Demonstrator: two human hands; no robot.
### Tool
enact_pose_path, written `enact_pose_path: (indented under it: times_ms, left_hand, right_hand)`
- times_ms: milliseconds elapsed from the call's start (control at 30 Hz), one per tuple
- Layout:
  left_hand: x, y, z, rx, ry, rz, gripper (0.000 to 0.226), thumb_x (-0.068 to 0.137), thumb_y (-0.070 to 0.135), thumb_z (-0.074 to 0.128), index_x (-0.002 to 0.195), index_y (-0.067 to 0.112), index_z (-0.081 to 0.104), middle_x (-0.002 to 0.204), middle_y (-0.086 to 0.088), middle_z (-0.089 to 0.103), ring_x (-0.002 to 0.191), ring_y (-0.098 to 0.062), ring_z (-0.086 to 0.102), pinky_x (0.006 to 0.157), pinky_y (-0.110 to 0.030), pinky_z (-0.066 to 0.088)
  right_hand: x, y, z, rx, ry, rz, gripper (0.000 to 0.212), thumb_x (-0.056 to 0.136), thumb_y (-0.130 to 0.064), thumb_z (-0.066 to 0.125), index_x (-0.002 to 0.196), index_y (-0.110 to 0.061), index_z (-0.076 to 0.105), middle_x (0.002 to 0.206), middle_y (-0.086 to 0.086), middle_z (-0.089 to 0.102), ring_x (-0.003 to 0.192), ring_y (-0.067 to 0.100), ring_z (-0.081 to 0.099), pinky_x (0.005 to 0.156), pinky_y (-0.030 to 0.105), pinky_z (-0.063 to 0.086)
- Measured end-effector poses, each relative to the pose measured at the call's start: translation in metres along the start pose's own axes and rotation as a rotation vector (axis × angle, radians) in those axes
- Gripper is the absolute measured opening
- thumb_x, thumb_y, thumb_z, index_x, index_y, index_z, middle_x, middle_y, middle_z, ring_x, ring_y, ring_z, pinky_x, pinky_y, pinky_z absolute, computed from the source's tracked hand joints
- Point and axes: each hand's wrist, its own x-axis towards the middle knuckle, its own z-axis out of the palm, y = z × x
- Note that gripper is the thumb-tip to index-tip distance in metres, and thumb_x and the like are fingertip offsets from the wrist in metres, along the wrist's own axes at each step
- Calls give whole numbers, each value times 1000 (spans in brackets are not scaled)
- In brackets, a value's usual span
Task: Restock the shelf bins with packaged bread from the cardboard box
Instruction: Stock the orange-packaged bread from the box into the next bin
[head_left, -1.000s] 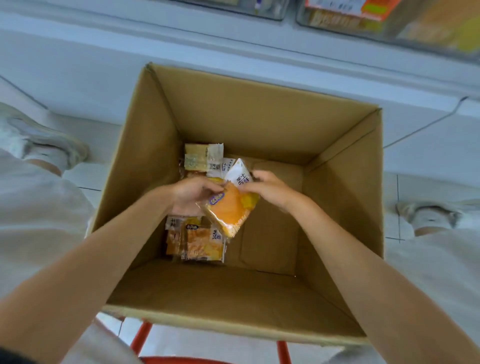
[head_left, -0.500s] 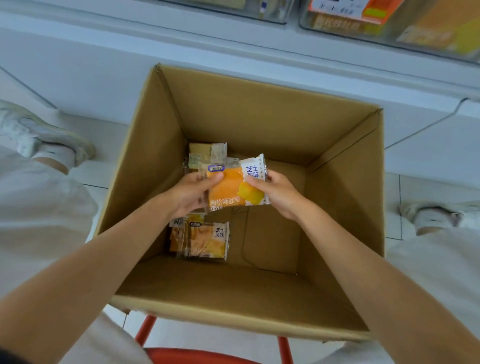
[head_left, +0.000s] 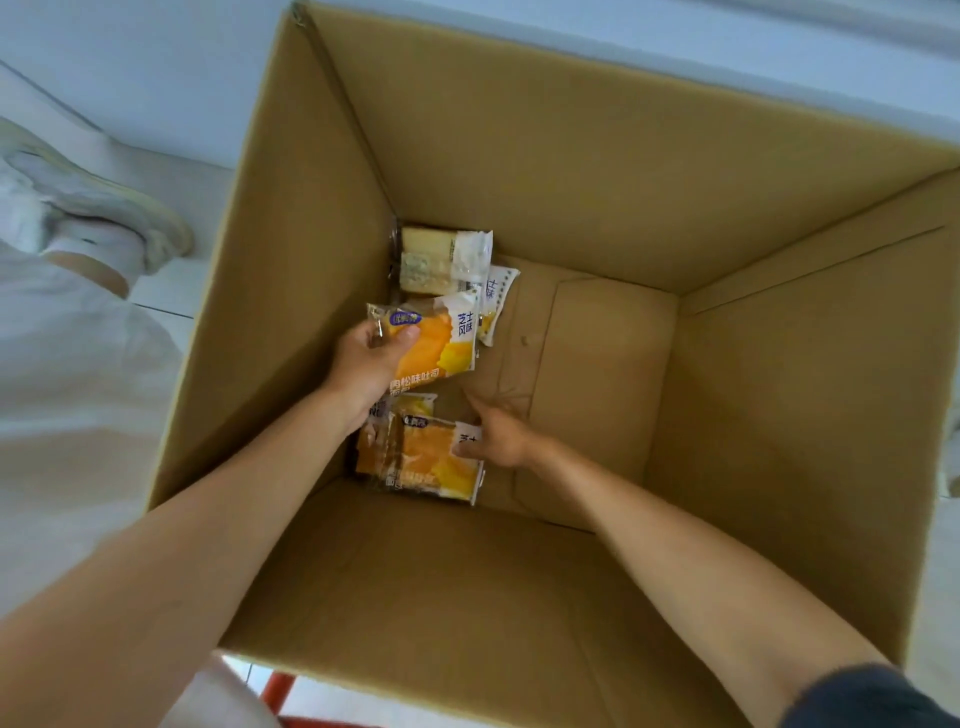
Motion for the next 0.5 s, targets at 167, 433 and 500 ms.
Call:
enact_pose_path:
  times_ms: [167, 433, 500]
  left_hand:
    - [-6, 3, -1, 40, -5, 2, 32, 93, 34, 66, 120, 18, 60, 118, -8, 66, 106, -25, 64, 95, -44, 54]
    - [-43, 39, -5, 75, -184, 98, 16, 93, 38, 64, 105, 28, 62, 118, -4, 67, 108, -21, 63, 94, -39, 50]
    - [-66, 60, 0, 79, -261, 86, 31, 90, 56, 58, 100, 26, 63, 105, -2, 69, 99, -20, 63, 90, -40, 50]
  right_hand:
    - [2, 3, 8, -3, -7, -16, 39, 88, -20, 70, 125, -10, 62, 122, 5, 58, 110, 20, 55, 89, 27, 43]
    - [-93, -20, -76, 291, 230, -205, 23, 88, -17, 71, 110, -17, 68, 118, 1, 65, 113, 16, 58, 98, 37, 48]
    - [-122, -31, -102, 313, 361, -214, 27, 86, -20, 73, 113, -19, 69, 116, -5, 66, 108, 10, 62, 93, 29, 52]
